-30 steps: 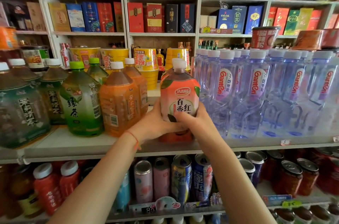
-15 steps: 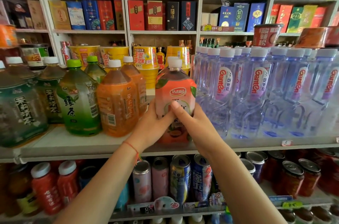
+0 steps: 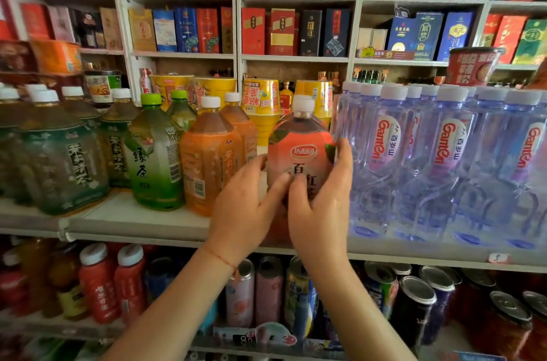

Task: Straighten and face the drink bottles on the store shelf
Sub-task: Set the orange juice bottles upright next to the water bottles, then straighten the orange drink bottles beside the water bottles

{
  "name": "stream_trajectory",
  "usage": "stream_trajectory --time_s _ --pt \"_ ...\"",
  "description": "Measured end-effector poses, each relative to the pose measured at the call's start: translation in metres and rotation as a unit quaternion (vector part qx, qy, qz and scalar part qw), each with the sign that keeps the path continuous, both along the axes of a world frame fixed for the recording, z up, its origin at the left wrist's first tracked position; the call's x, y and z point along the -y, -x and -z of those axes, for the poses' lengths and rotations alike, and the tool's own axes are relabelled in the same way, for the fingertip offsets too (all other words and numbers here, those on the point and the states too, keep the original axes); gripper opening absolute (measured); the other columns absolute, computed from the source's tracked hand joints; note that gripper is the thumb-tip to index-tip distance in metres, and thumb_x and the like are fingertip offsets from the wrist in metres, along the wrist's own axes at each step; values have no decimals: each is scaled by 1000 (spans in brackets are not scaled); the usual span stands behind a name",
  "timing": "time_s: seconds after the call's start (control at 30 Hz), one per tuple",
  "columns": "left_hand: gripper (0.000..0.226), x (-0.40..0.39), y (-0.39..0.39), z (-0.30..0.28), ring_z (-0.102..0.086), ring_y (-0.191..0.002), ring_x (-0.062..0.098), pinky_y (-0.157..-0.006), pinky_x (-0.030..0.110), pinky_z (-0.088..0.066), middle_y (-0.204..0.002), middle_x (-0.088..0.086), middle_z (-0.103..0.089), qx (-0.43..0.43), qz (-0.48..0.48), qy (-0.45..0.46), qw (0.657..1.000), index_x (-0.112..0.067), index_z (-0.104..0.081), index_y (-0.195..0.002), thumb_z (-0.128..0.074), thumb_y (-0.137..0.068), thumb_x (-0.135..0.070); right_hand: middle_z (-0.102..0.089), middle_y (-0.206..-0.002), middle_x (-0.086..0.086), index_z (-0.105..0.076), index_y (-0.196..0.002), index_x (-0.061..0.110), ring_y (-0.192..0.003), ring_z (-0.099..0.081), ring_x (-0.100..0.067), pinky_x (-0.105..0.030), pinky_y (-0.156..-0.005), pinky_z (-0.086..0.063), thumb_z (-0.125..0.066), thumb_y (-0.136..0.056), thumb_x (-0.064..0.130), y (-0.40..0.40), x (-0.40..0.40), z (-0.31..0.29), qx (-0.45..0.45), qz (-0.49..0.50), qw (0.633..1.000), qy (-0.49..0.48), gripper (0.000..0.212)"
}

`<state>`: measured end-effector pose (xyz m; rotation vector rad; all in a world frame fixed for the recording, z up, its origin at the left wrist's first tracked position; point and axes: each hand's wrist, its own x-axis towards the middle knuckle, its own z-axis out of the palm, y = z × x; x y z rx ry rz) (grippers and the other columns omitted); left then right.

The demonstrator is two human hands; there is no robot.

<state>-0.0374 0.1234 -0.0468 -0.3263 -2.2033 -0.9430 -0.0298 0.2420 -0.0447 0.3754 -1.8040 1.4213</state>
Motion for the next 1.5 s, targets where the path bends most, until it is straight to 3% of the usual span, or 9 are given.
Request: stream_trajectory --time_s 0.13,0.27,0.43,0.63,0.8,0.97,1.13,1.27,1.5 --pt "35 37 -4 1 -55 -117 24 -100 38 -47 -124 11 -59 -206 -148 17 967 -7 -63 -121 -48 -97 -27 -30 -155 -26 -33 -145 -11 -150 -22 -38 -53 -121 -22 -55 -85 -8 3 22 9 -209 80 966 -130 64" --pt "46 86 -1 -5 -39 -134 34 -111 56 -35 -143 18 -44 -193 -253 43 947 -11 -55 -133 -58 -88 -22 -42 -149 -24 -54 -132 -7 -147 -29 -38 -54 -118 -28 -57 -83 -9 -2 59 23 -258 37 944 -205 49" --pt "78 150 12 -28 -24 -146 42 -115 61 -27 -160 21 -25 -84 -268 78 957 -24 -35 -153 -72 -87 -41 -36 -151 -8 -19 -155 13 -137 -40 -20 -33 -111 -40 -67 -91 21 9 108 -2 47 -71 982 -167 80" --pt "82 191 25 -37 -37 -139 39 -112 54 -31 -153 19 -35 12 -174 174 969 -41 -28 -154 -66 -84 -60 -39 -149 -5 -9 -156 19 -135 -43 -25 -44 -110 -42 -88 -69 40 54 127 -19 246 -72 962 -97 119" --pt "72 211 15 -41 -28 -144 42 -120 53 -21 -158 21 -29 14 -111 181 977 -44 -35 -152 -64 -87 -49 -42 -143 -4 -20 -150 19 -133 -43 -27 -50 -108 -43 -87 -46 61 44 139 -16 266 -16 961 -71 131" --pt "64 229 5 -40 -25 -147 41 -122 55 -18 -162 20 -25 -20 -53 191 980 -39 -43 -148 -66 -89 -32 -34 -144 -9 -21 -146 11 -136 -35 -30 -50 -110 -40 -87 -62 56 30 158 -10 241 60 964 -98 116" --pt "45 238 6 -32 -38 -141 40 -115 58 -28 -150 21 -43 -85 -75 157 981 -25 -56 -131 -55 -87 -31 -42 -139 -7 -28 -143 13 -129 -44 -27 -50 -106 -44 -81 -49 76 22 165 -7 223 80 963 -125 125" --pt "48 232 10 -32 -55 -113 31 -93 48 -46 -118 13 -56 -132 -123 137 974 -13 -52 -114 -56 -88 -53 -62 -120 10 -47 -133 23 -109 -62 -14 -38 -90 -56 -84 -58 67 23 154 -11 263 -23 960 -91 95" --pt "59 241 11 -32 -53 -123 40 -105 57 -40 -138 23 -53 -118 -148 170 967 -29 -50 -146 -43 -92 -51 -54 -128 3 -32 -129 21 -115 -58 -20 -41 -94 -53 -87 -64 54 31 163 -11 283 -68 954 -68 91"
